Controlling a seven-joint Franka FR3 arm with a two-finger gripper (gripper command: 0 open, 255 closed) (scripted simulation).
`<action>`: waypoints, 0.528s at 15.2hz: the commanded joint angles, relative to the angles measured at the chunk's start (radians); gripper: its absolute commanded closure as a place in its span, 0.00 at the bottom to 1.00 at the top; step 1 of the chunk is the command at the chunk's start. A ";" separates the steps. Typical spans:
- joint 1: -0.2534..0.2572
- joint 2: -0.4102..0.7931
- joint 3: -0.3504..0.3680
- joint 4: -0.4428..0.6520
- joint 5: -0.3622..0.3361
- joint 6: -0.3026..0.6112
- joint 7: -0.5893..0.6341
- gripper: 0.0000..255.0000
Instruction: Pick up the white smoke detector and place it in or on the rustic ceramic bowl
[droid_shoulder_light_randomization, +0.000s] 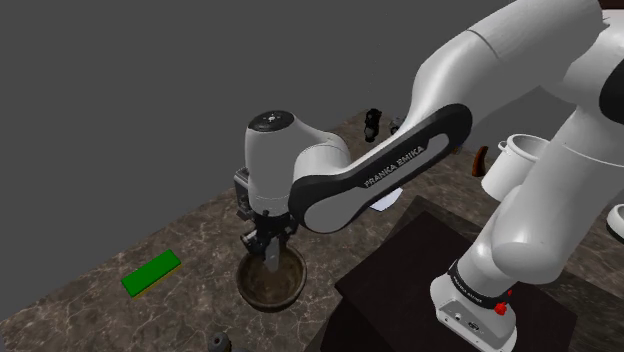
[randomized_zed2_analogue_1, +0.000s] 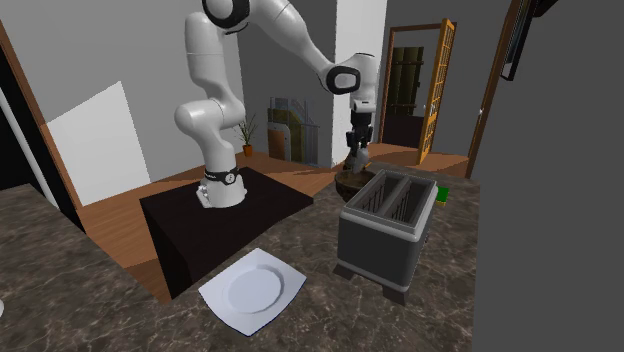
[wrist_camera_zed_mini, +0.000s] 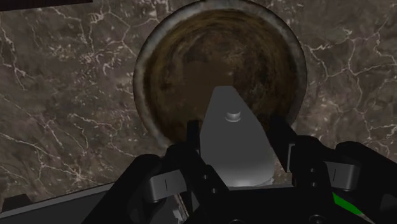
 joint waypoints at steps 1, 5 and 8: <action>0.004 0.021 -0.001 -0.003 -0.019 0.020 0.017 1.00; 0.010 0.065 -0.008 -0.019 -0.060 0.070 0.045 1.00; 0.017 0.100 -0.017 -0.028 -0.094 0.106 0.069 1.00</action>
